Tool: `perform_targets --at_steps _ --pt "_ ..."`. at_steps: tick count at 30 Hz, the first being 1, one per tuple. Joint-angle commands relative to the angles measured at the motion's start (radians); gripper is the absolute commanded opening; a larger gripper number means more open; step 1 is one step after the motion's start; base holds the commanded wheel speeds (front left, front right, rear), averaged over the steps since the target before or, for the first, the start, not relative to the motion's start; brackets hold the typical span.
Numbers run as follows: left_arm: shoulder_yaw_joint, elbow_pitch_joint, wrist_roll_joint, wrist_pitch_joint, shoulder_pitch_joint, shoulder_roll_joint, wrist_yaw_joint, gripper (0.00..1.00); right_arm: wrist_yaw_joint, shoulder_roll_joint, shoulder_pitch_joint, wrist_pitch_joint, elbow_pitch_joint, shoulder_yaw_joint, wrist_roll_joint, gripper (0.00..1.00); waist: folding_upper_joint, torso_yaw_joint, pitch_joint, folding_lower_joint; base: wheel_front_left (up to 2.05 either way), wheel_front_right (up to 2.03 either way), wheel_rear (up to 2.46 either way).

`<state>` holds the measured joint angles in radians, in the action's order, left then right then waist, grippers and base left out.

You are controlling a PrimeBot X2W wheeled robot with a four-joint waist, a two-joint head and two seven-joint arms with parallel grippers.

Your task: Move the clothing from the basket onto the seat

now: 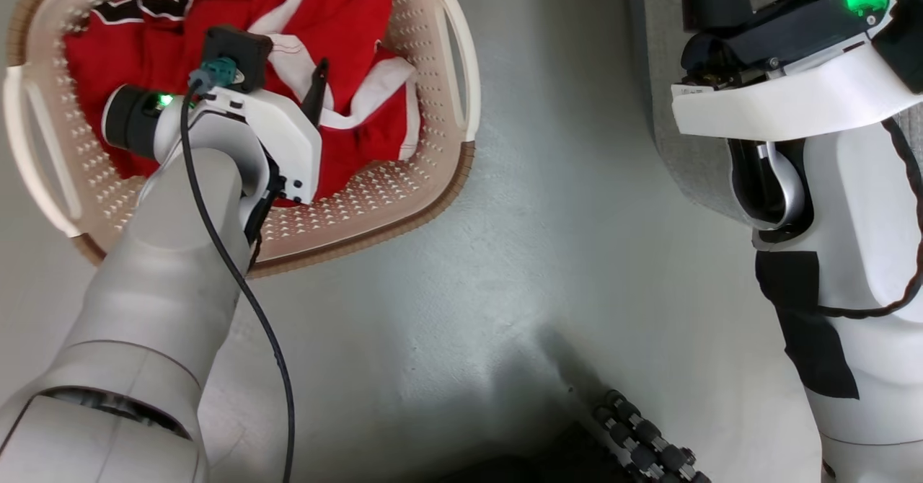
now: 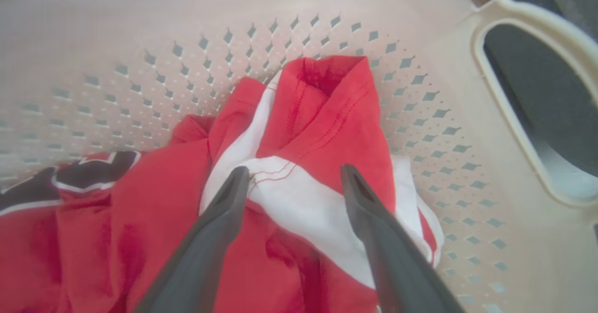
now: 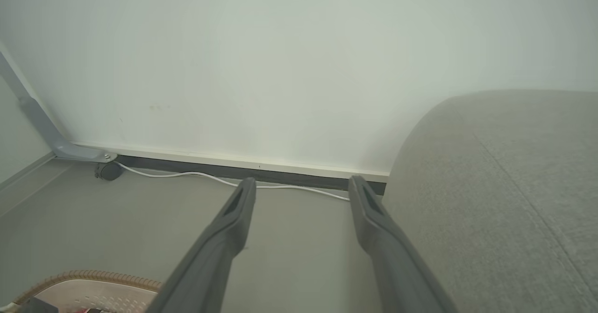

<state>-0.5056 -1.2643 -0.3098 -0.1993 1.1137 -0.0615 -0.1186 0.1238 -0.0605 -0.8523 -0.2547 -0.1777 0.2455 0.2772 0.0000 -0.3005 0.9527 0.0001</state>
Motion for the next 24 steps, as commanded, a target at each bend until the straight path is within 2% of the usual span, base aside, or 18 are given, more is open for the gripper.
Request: perform_targets --at_steps 1,7,13,14,15,16,24 --pt "0.010 0.003 -0.004 0.007 0.001 -0.020 0.007 1.00 0.007 0.009 0.021 -0.007 0.028 0.016 0.012 1.00 0.0000 -0.020 0.017 0.0000 0.00 0.00 0.00" --pt "0.006 -0.016 -0.009 0.073 0.022 -0.043 0.022 1.00 0.007 0.010 0.030 -0.007 0.057 0.031 0.044 1.00 0.0000 -0.042 0.036 0.0000 0.00 0.00 0.00" --pt "-0.002 -0.022 -0.020 0.124 0.037 -0.038 0.016 1.00 0.007 0.010 0.046 -0.007 0.067 0.030 0.048 1.00 0.0000 -0.042 0.046 0.0000 0.00 0.00 0.00" --pt "-0.002 -0.022 -0.024 0.130 0.039 -0.036 0.013 0.90 0.007 0.010 0.046 -0.007 0.067 0.030 0.049 1.00 0.0000 -0.043 0.047 0.0000 0.00 0.00 0.00" --pt "-0.002 -0.022 -0.028 0.132 0.039 -0.035 0.011 0.26 0.007 0.010 0.047 -0.007 0.066 0.030 0.050 1.00 0.0000 -0.043 0.048 0.0000 0.00 0.00 0.00" --pt "-0.005 -0.023 -0.028 0.133 0.041 -0.035 0.009 0.00 0.007 0.010 0.047 -0.007 0.066 0.029 0.051 1.00 0.0000 -0.044 0.048 0.0000 0.00 0.00 0.00" --pt "-0.028 -0.024 -0.032 0.093 0.040 -0.037 -0.003 0.00 0.007 0.010 0.035 -0.007 0.049 0.023 0.062 1.00 0.0000 -0.044 0.032 0.0000 0.00 0.00 0.00"
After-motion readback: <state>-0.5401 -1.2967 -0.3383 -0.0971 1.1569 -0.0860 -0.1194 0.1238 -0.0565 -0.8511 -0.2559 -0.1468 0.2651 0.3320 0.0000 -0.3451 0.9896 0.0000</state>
